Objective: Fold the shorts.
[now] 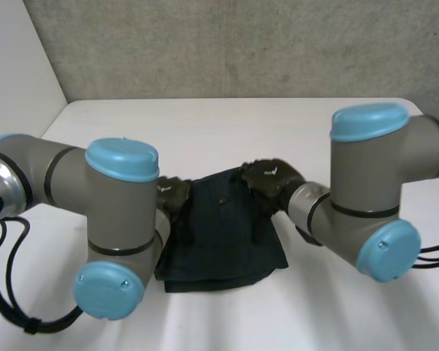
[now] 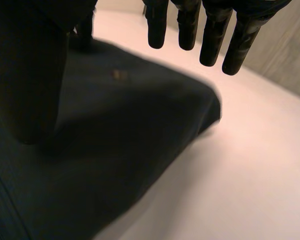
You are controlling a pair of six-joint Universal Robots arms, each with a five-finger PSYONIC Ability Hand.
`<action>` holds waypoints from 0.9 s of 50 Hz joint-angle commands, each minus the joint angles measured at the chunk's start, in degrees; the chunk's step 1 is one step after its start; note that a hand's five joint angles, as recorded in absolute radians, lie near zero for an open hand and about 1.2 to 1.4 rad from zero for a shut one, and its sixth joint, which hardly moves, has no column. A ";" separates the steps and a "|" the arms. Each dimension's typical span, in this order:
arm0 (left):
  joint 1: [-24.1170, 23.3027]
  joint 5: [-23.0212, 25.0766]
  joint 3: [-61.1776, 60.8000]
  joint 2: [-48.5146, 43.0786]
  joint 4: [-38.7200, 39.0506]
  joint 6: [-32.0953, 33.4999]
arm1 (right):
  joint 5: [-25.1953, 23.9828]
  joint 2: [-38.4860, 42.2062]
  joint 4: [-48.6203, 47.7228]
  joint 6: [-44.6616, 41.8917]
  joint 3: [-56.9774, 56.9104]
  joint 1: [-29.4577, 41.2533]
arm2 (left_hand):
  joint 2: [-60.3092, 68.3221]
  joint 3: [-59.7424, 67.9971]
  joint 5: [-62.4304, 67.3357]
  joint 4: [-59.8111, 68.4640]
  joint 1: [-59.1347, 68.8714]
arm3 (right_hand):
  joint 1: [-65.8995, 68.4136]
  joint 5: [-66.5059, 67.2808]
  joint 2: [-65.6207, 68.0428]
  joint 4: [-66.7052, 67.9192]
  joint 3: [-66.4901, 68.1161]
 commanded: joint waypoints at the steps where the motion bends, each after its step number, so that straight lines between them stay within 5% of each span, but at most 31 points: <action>1: 0.21 -2.81 -4.88 -0.26 -0.88 1.28 | 0.42 6.93 -0.38 -0.81 -1.16 0.15 | -0.01 -0.34 0.32 0.29 -0.41 | 0.88 -2.10 -1.17 -2.08 -1.10; 11: 0.39 -2.64 -6.21 -0.26 -0.71 3.57 | 4.11 6.95 -3.81 -4.41 0.68 -0.02 | -4.06 -4.39 -3.73 -3.76 -4.46 | 2.39 -0.59 0.34 -0.57 0.41; 23: 0.30 3.42 -1.46 17.47 -0.88 3.30 | 7.01 -10.97 -8.46 -0.20 1.30 -0.55 | -7.25 -7.58 -6.92 -6.95 -7.65 | 0.88 -2.10 -1.17 -2.07 -1.09; 32: 12.06 6.68 2.49 30.93 -5.61 1.64 | 17.47 -23.63 -7.24 1.92 2.44 -8.10 | -18.87 -19.19 -18.53 -18.56 -19.27 | -0.38 -3.36 -2.43 -3.34 -2.36; 39: 15.68 7.20 6.53 30.59 -15.37 0.40 | 15.55 -25.66 -3.64 2.00 2.80 -12.14 | -18.87 -19.19 -18.53 -18.56 -19.27 | -0.38 -3.36 -2.43 -3.34 -2.36; 45: 16.03 7.65 6.10 30.32 -16.35 0.40 | 13.26 -25.75 -3.37 2.35 2.88 -12.77 | -18.91 -19.24 -18.58 -18.61 -19.31 | -0.38 -3.36 -2.43 -3.34 -2.36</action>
